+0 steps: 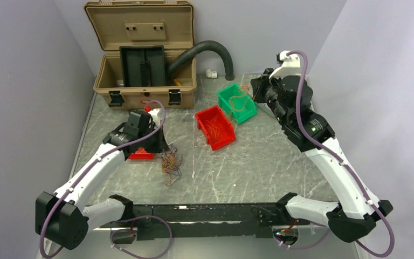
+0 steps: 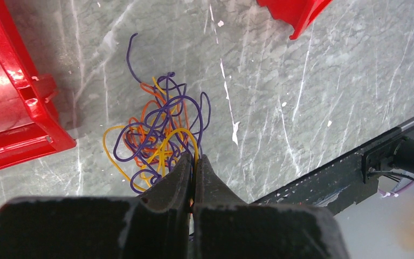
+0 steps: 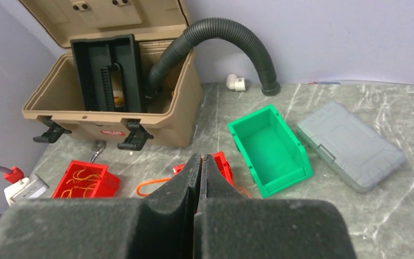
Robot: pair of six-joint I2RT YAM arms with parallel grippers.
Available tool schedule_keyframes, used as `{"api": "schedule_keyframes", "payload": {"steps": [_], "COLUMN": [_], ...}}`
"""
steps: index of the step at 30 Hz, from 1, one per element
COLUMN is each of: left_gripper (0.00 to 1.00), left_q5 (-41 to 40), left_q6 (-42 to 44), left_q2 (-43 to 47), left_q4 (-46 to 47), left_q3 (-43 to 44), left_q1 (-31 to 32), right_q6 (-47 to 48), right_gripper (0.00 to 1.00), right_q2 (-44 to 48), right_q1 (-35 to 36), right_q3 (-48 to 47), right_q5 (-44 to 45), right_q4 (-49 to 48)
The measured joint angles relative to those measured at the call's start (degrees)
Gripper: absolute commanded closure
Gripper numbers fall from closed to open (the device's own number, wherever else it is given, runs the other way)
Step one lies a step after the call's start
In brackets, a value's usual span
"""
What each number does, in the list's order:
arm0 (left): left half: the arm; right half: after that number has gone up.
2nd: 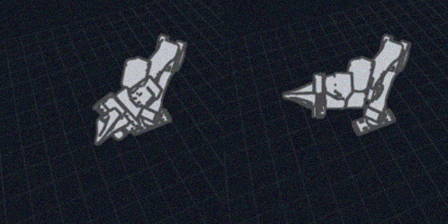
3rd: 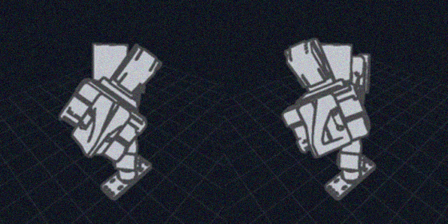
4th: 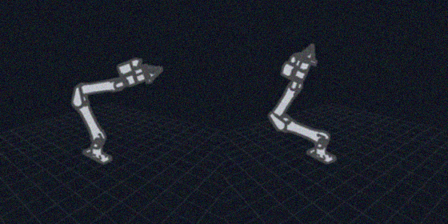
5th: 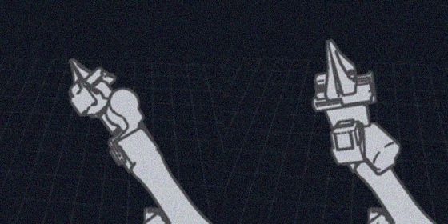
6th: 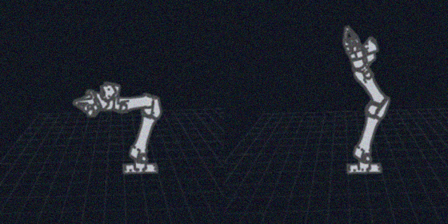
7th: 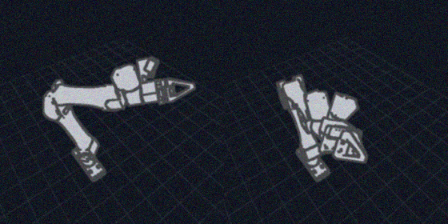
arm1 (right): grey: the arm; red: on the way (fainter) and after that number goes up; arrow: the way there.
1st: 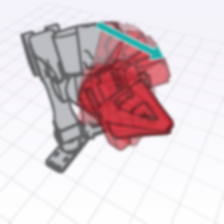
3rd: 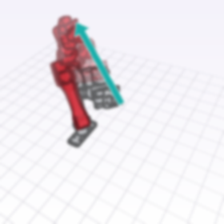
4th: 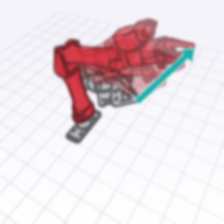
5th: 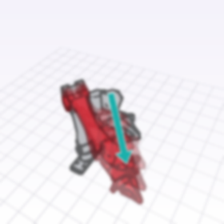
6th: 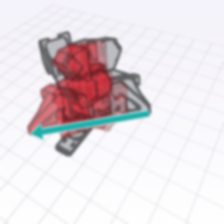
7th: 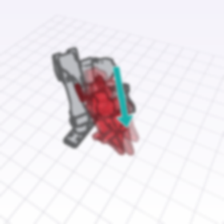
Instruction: Untangle the cables
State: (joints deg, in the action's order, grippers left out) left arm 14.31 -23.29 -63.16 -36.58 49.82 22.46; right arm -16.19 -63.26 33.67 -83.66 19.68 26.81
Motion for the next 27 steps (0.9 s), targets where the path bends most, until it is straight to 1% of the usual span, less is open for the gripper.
{"api": "schedule_keyframes", "payload": {"steps": [5,15,27], "left_gripper": [1.00,1.00,1.00], "left_q5": [0.5,0.8,0.9], "left_q6": [0.2,0.4,1.7], "left_q2": [0.0,-0.8,-1.9], "left_q4": [0.3,0.3,0.3], "left_q3": [0.0,0.0,0.0], "left_q1": [0.3,0.5,0.5], "right_q6": [0.4,1.0,-0.9], "right_gripper": [1.00,1.00,1.00], "right_q2": [-2.8,-11.5,-13.5], "right_q1": [0.0,0.0,0.0], "right_q3": [-0.1,-0.4,8.0], "right_q5": [-2.0,-3.8,-7.9], "right_q4": [-2.8,-7.2,-10.3]}}
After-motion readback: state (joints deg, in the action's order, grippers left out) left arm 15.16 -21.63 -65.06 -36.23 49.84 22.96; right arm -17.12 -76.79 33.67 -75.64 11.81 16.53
